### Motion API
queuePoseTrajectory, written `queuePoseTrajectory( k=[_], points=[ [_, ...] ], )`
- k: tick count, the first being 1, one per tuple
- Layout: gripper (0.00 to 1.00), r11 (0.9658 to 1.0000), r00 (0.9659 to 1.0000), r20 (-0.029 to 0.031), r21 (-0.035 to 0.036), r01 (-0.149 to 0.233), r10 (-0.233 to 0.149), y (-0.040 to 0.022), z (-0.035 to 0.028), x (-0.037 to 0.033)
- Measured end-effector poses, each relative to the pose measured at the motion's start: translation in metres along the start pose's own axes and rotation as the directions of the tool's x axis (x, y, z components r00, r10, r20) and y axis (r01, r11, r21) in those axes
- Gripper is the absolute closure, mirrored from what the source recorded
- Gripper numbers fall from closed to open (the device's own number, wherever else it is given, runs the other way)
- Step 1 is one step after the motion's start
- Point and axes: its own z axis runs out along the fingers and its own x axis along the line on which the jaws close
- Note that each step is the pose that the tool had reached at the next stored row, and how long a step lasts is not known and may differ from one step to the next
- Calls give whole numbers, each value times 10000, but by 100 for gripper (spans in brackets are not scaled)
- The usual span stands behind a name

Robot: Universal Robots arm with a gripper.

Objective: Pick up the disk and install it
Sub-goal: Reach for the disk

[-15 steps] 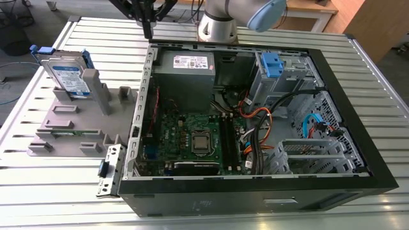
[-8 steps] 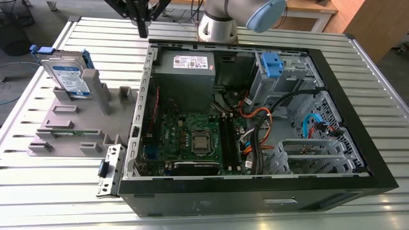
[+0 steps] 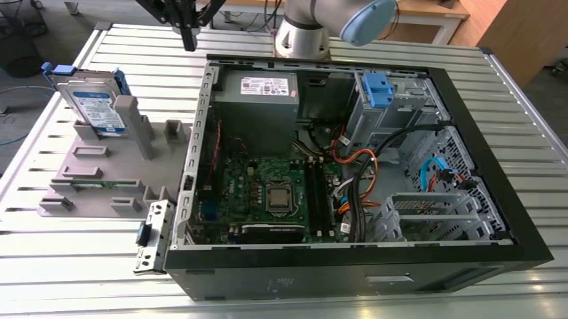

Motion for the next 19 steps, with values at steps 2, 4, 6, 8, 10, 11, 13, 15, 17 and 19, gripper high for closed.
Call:
queuePoseTrajectory(
  k=[2,4,6,8,10,11,13,15,17,19],
  points=[
    [89,10000,10000,-1,0,-1,1,9,3,44],
    [89,10000,10000,-1,1,-2,2,16,6,88],
    [89,10000,10000,0,1,-1,1,21,10,133],
    [89,10000,10000,0,0,0,0,24,13,180],
    [89,10000,10000,0,0,-1,1,27,16,228],
    [89,10000,10000,0,0,-1,1,28,18,276],
    [89,10000,10000,-1,1,-1,1,28,20,324],
    [89,10000,10000,0,0,-1,1,28,23,390],
    [89,10000,10000,0,0,-1,1,28,26,436],
    [89,10000,10000,0,0,-1,1,29,29,488]
  ],
)
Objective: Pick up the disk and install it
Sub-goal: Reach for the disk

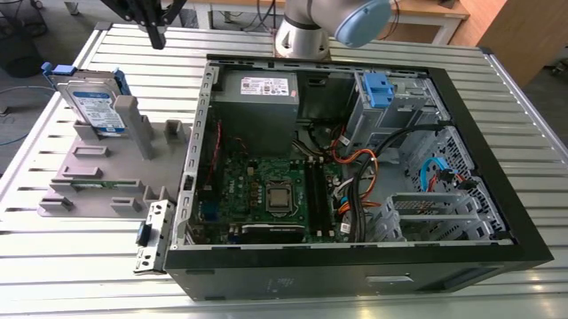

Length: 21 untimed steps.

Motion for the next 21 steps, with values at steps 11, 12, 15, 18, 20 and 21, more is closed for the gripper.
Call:
queuePoseTrajectory(
  k=[11,12,15,18,20,21],
  points=[
    [89,10000,10000,1,-1,1,-1,-5,13,295],
    [89,10000,10000,0,0,1,-1,-6,14,307],
    [89,10000,10000,0,0,2,-2,-6,14,314],
    [89,10000,10000,-1,1,0,0,-8,14,337],
    [89,10000,10000,0,0,1,-1,-10,16,363],
    [89,10000,10000,0,1,1,-1,-11,16,381]
  ],
)
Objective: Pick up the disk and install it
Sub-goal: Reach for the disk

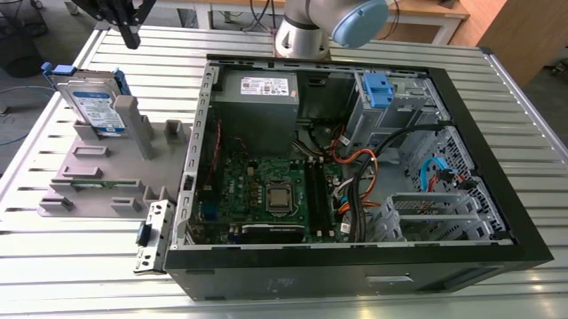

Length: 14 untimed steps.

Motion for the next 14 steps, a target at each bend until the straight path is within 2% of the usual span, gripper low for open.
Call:
queuePoseTrajectory(
  k=[10,14],
  points=[
    [89,10000,10000,1,-1,0,0,-12,1,161],
    [89,10000,10000,1,-1,0,0,-15,1,194]
  ],
)
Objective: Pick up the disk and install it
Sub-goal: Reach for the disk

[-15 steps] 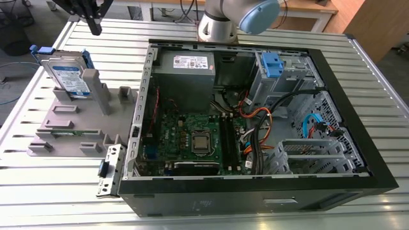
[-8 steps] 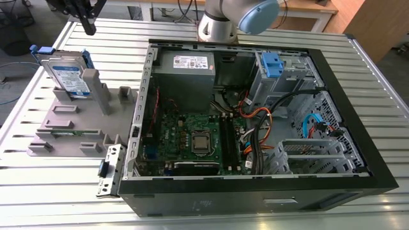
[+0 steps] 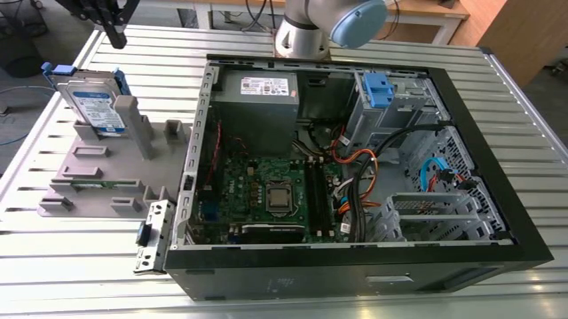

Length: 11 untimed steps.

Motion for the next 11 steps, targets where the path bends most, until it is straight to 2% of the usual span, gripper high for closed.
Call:
queuePoseTrajectory(
  k=[5,6,8,9,10,11],
  points=[
    [89,10000,10000,-3,9,0,0,0,0,1],
    [89,10000,10000,-36,12,-1,1,0,0,1],
    [89,10000,9998,-208,24,-5,6,0,5,1],
    [89,10000,9995,-321,32,-7,8,0,8,1],
    [89,10000,9993,-365,35,-8,9,0,9,2],
    [89,10000,9993,-366,35,-8,10,0,9,2]
  ],
)
